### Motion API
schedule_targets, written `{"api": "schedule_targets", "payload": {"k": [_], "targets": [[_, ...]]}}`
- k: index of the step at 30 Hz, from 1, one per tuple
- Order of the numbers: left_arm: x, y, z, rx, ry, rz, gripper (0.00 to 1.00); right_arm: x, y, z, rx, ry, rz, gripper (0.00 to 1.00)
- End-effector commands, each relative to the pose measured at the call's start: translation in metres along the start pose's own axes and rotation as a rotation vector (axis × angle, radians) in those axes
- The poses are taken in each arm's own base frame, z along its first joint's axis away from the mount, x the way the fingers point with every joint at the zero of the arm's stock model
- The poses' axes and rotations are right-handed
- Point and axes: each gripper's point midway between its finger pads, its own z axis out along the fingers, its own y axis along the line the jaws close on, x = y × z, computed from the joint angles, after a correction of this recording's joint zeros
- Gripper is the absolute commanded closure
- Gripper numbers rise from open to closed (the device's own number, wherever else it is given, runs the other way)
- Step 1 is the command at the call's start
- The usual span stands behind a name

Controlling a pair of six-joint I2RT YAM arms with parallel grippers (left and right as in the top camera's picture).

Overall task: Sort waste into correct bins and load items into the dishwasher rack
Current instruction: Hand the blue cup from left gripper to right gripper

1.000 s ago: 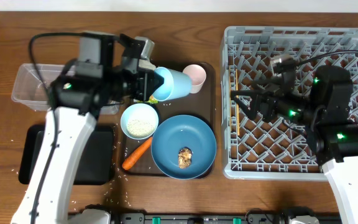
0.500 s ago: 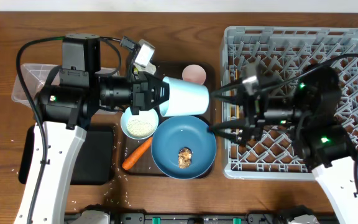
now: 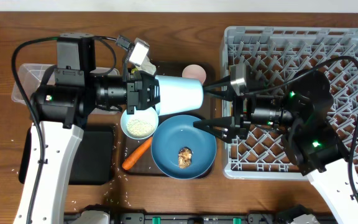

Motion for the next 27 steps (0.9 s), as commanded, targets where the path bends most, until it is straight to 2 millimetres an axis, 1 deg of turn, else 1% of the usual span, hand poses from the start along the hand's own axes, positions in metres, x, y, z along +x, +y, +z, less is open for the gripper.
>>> {"api": "schedule_targets", "payload": {"k": [1,5,6,9,11,15,17,19,22,24,26,27], "targets": [[0.003,-0.025,0.004,0.095,0.018,0.015,0.94,0.002,-0.001,0.005,0.017,0.015,0.038,0.21],[0.003,-0.031,0.002,0.095,0.014,0.034,0.94,0.012,-0.008,0.001,0.045,0.042,0.085,0.21],[0.003,-0.033,0.002,0.094,0.013,0.037,0.94,0.013,-0.013,-0.002,0.065,0.044,0.084,0.21],[0.004,-0.035,0.001,0.095,0.012,0.043,0.94,0.01,-0.023,-0.008,0.105,0.029,0.073,0.2],[0.004,-0.036,0.001,0.095,0.011,0.045,0.94,0.003,-0.014,-0.008,0.053,0.013,0.035,0.15],[0.004,-0.037,0.002,0.098,0.014,0.046,0.94,-0.01,0.015,-0.009,-0.109,-0.013,-0.074,0.09],[0.006,-0.039,0.005,0.108,0.024,0.049,0.94,-0.014,0.018,-0.009,-0.124,-0.024,-0.089,0.06],[0.009,-0.043,0.009,0.12,0.037,0.052,0.94,-0.016,0.021,-0.008,-0.132,-0.028,-0.099,0.05],[0.013,-0.044,0.017,0.115,0.061,0.059,0.94,-0.016,0.028,-0.003,-0.155,-0.03,-0.115,0.05],[0.016,-0.044,0.021,0.105,0.071,0.063,0.94,-0.018,0.032,0.0,-0.167,-0.034,-0.13,0.07],[0.017,-0.044,0.023,0.101,0.079,0.066,0.94,-0.019,0.034,0.002,-0.171,-0.04,-0.143,0.11],[0.018,-0.043,0.024,0.094,0.081,0.066,0.94,-0.02,0.035,0.002,-0.173,-0.041,-0.146,0.15]]}}
